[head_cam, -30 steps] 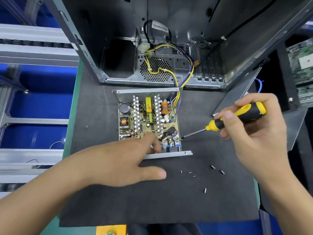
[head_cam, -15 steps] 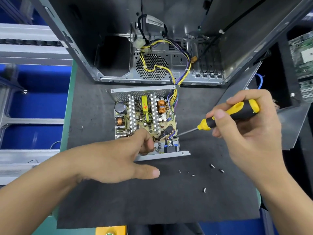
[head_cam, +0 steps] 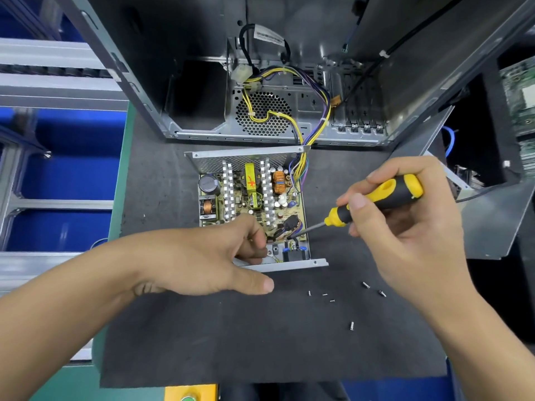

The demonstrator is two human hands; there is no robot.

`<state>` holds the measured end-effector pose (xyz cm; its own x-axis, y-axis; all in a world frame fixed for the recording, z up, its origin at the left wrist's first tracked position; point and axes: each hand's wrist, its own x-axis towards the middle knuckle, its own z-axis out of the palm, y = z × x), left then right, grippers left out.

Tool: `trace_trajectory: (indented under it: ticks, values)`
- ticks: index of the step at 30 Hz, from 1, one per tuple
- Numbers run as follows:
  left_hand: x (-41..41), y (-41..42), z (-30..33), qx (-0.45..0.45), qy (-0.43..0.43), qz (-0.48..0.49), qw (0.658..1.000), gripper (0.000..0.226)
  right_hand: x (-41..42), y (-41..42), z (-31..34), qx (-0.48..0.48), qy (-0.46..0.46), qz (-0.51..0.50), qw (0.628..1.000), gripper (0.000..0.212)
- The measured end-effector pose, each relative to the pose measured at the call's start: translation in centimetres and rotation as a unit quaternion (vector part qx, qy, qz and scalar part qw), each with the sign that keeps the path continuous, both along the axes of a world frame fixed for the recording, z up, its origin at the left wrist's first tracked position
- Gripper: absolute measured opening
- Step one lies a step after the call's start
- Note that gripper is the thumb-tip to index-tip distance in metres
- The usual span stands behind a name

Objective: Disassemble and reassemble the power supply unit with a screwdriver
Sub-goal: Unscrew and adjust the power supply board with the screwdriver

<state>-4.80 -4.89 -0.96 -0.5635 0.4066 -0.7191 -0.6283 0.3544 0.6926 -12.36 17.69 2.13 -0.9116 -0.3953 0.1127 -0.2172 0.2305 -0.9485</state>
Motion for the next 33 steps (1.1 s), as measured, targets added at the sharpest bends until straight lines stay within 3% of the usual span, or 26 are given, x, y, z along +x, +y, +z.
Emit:
trace_trajectory:
  ticks: [15,33]
  values:
    - [-0.2,0.3,-0.7,0.039,-0.011,0.045,0.998,0.042,0.3,-0.5,-0.2,0.028,0.022,0.037,0.999,0.023]
    - [-0.1,0.3,-0.4,0.014,-0.005,0.022,1.0,0.05,0.1,-2.4,-0.7,0.147,0.077,0.127,0.978,0.023]
